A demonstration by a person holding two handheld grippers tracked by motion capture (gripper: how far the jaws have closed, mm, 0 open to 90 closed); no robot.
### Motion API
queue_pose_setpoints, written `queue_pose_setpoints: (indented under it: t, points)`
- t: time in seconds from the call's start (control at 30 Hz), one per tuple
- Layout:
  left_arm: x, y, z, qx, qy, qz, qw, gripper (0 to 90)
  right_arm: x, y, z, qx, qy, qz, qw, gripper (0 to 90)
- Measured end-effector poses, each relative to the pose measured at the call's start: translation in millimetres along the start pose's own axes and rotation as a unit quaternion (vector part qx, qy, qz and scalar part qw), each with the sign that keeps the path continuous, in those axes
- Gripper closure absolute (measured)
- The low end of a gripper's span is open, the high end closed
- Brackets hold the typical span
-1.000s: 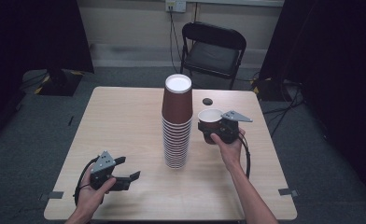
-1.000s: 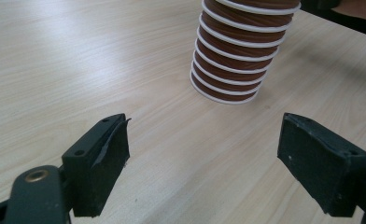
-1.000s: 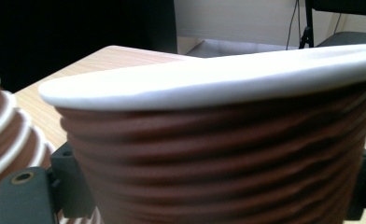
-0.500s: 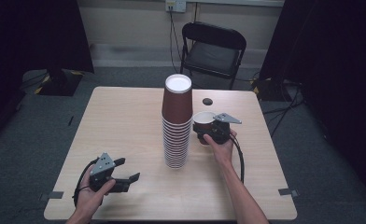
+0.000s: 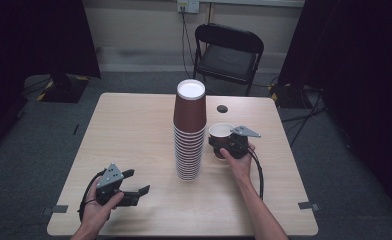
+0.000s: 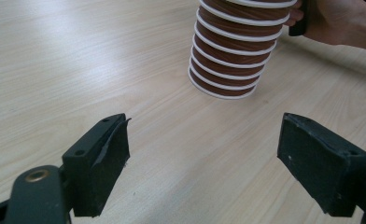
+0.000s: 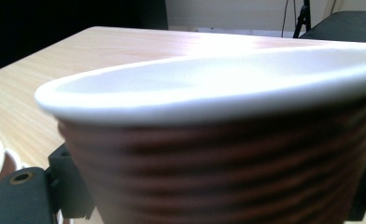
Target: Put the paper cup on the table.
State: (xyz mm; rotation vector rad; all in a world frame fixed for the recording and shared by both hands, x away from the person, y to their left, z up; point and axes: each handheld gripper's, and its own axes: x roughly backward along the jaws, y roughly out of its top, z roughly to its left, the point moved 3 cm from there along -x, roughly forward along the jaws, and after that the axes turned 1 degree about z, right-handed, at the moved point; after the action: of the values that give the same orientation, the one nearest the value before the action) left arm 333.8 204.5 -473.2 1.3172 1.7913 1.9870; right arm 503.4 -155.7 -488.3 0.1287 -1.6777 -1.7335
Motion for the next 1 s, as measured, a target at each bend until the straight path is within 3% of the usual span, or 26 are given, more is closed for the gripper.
queue_pose_setpoints:
  t: [0.17, 0.67, 0.73, 0.8, 0.93, 1.0]
  points:
    - [-0.2, 1.2, 0.0, -0.003, 0.000, -0.002, 1.0000, 16.6, 9.7, -3.9, 2.7, 0.017, 0.001, 0.012, 0.9998, 11.2]
    - [-0.3, 1.9, -0.8, -0.007, 0.001, -0.001, 1.0000, 16.6, 25.4, -15.0, 1.6, 0.026, 0.007, 0.033, 0.9991, 10.6]
    - [-0.8, 2.2, -2.3, 0.000, -0.006, -0.001, 1.0000, 16.6, 26.9, -16.4, 1.5, 0.027, 0.006, 0.036, 0.9990, 10.6]
    - [-0.6, 3.2, -3.8, 0.002, -0.013, -0.005, 0.9999, 16.6, 27.7, -18.0, 1.0, 0.033, 0.004, 0.047, 0.9984, 11.3]
    - [0.4, 4.1, -4.4, -0.006, -0.009, -0.006, 0.9999, 16.6, 29.9, -19.7, 0.1, 0.033, 0.004, 0.056, 0.9979, 11.7]
    - [0.0, 3.6, -3.9, -0.005, -0.008, -0.006, 0.9999, 16.6, 30.9, -20.9, 0.7, 0.036, 0.002, 0.073, 0.9967, 12.6]
